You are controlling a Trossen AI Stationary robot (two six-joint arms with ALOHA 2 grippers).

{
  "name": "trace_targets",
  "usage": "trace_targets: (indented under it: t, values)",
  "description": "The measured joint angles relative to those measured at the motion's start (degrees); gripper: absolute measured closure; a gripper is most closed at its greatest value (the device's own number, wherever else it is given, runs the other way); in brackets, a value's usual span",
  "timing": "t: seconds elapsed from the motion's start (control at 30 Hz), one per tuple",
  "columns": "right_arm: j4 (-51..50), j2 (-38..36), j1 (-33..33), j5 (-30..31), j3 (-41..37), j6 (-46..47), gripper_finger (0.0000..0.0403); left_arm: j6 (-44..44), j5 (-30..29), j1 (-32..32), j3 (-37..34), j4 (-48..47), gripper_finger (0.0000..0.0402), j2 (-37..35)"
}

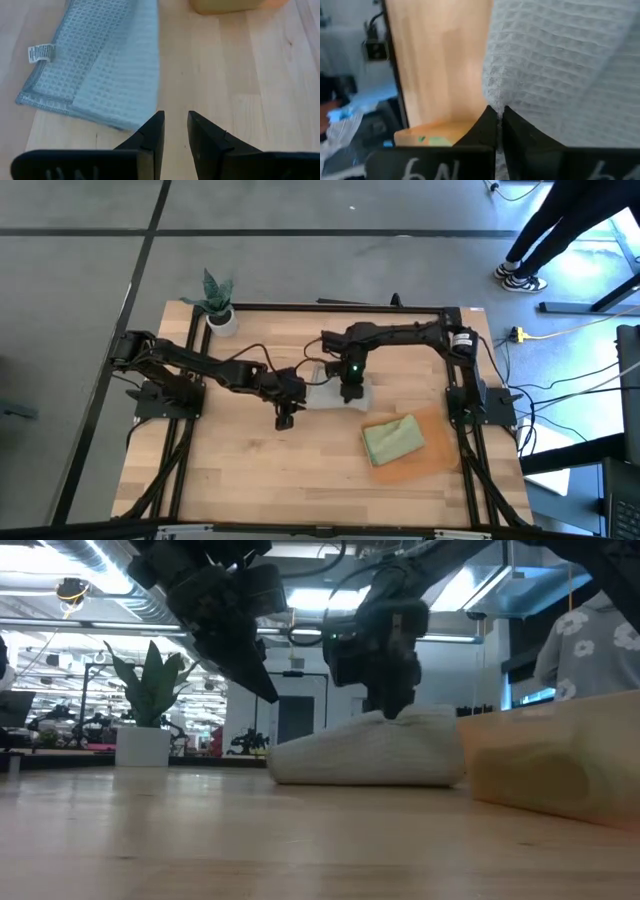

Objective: Roll microfiber towels into tight, uniform cylinder then place into a basket
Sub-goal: Roll the gray microfiber towel

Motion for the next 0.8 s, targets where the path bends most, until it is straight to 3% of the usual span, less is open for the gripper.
trace_targets:
  t: [0.17,0.3,0.6,0.8]
  values:
    - [2.7,0.0,2.3,-4.3,-4.7,-1.6,0.0387,0.2,0.0,-0.3,0.0,0.0,0.0326,0.0]
    - [6.8,0.0,2.8,-2.8,-8.5,1.4,0.0387,1.3,-0.3,-0.3,0.0,0.1,0.0326,0.0]
    - [7.1,0.0,1.7,-2.9,-8.6,1.3,0.0387,1.7,-0.5,-0.2,0.0,1.0,0.0326,0.0]
    - [7.9,0.0,-0.9,3.3,-8.6,4.5,0.0387,1.7,-0.5,-0.2,0.0,1.0,0.0326,0.0]
